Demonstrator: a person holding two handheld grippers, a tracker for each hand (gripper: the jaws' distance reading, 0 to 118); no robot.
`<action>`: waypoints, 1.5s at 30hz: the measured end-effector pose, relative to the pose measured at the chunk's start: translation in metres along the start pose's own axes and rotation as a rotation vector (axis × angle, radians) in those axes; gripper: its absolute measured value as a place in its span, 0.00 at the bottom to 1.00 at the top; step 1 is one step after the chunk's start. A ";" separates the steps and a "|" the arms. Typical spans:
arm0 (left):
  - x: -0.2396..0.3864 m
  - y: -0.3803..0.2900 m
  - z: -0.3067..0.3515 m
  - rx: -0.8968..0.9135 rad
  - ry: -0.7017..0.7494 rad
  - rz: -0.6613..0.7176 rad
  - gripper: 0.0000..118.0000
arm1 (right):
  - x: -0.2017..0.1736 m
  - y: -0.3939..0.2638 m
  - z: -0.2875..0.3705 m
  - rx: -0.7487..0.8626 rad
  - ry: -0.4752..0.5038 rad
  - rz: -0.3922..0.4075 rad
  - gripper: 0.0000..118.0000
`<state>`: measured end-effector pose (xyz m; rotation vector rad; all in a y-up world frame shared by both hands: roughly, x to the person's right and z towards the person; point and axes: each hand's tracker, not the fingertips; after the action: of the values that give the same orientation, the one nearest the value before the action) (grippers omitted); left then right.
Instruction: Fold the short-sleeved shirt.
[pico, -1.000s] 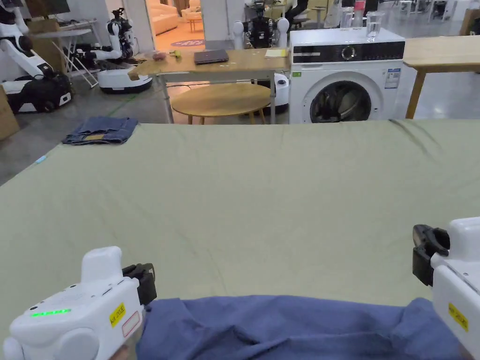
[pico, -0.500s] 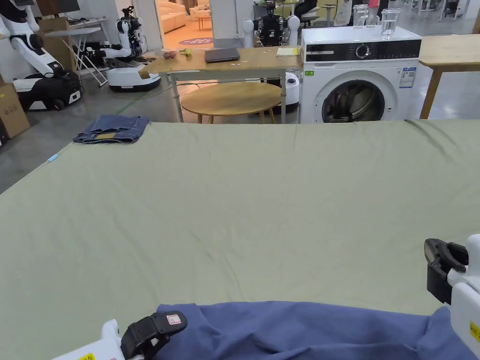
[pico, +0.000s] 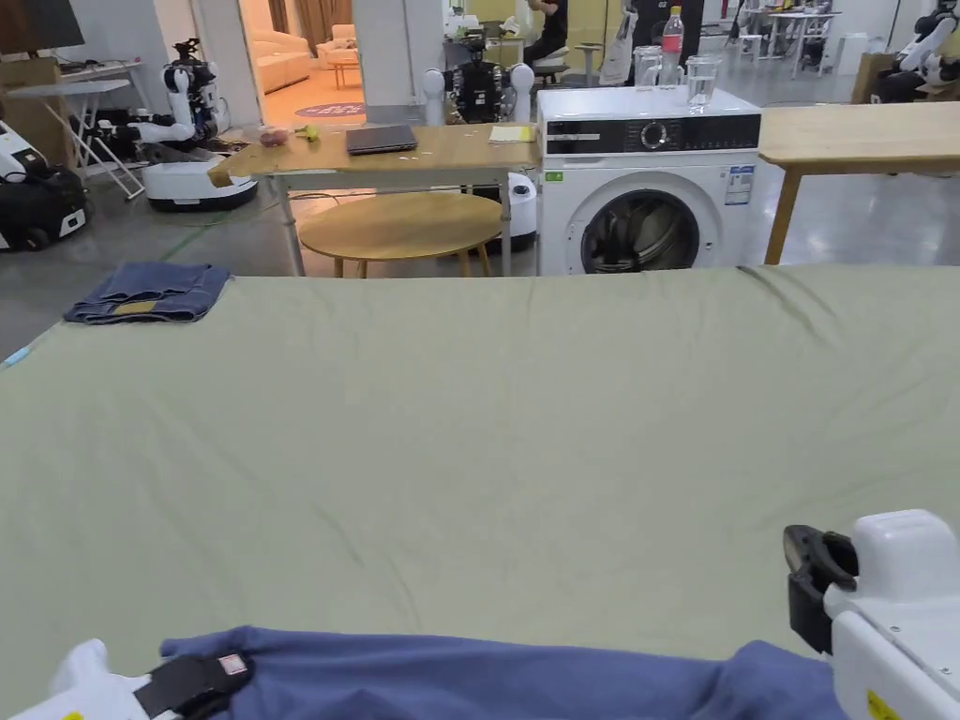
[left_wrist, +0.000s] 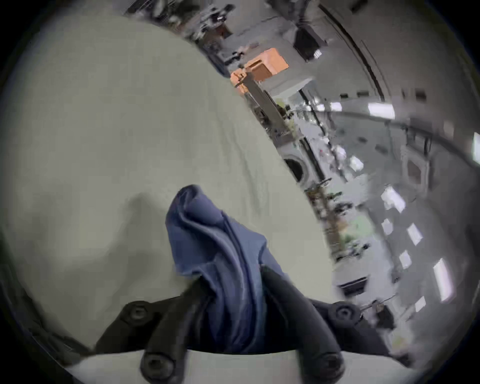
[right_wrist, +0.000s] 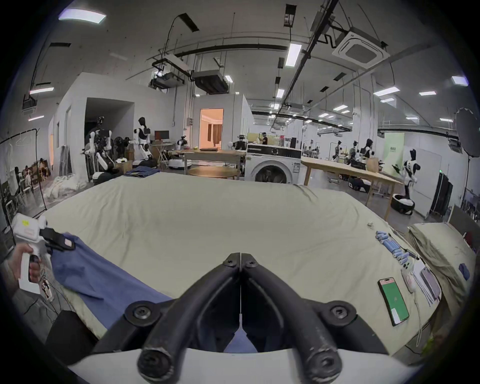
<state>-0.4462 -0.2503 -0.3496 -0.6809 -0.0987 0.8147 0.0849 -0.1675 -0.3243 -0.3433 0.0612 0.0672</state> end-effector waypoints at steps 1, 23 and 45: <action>0.020 -0.002 0.004 0.005 0.047 -0.111 0.00 | 0.000 -0.001 -0.001 0.001 -0.001 -0.001 0.00; 0.259 -0.186 -0.106 -0.175 0.028 -0.778 0.81 | 0.048 -0.039 0.029 -0.020 -0.017 -0.039 0.00; 0.231 -0.199 -0.131 -0.352 -0.079 -0.556 0.00 | 0.071 -0.046 0.032 -0.035 -0.025 -0.115 0.00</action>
<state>-0.1149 -0.2541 -0.3739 -0.8969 -0.4902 0.2865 0.1609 -0.1957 -0.2837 -0.3801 0.0158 -0.0413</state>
